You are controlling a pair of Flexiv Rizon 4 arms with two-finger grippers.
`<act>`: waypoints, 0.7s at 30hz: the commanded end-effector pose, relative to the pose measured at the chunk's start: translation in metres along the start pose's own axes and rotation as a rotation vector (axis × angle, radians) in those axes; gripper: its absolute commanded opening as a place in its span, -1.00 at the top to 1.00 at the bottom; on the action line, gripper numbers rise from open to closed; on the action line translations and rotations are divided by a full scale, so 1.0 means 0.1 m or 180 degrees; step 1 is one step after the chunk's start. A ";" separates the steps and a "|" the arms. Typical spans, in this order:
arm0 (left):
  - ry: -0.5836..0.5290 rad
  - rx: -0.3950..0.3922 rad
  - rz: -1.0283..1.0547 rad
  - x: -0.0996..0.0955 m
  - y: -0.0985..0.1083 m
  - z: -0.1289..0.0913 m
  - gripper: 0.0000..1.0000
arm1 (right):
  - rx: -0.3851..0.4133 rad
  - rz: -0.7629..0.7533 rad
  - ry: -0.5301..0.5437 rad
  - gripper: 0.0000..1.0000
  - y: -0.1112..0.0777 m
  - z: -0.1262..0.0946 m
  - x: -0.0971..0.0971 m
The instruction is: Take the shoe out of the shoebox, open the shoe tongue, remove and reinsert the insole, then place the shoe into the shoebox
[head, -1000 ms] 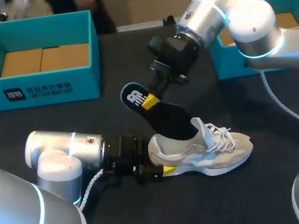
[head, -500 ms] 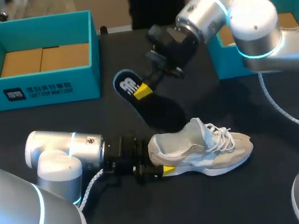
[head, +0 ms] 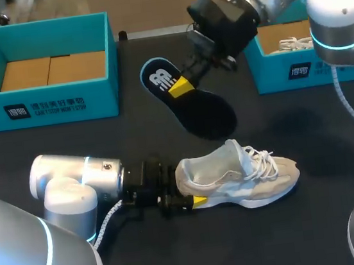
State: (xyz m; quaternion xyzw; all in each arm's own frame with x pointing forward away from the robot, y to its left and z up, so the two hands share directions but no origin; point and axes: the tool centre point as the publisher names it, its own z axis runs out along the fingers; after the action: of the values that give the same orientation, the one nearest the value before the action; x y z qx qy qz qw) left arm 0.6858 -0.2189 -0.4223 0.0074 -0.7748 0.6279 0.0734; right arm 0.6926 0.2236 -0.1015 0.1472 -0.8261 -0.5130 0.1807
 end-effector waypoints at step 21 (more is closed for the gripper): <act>-0.0007 0.0000 0.0000 0.01 0.00 0.01 1.00 | -0.0239 0.0258 -0.0769 1.00 0.57 -0.81 0.80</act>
State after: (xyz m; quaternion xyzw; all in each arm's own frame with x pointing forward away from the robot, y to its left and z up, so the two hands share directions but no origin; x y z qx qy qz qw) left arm 0.6858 -0.2188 -0.4223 0.0075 -0.7748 0.6278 0.0734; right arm 0.6701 0.1643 -0.0112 0.0763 -0.8188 -0.5479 0.1535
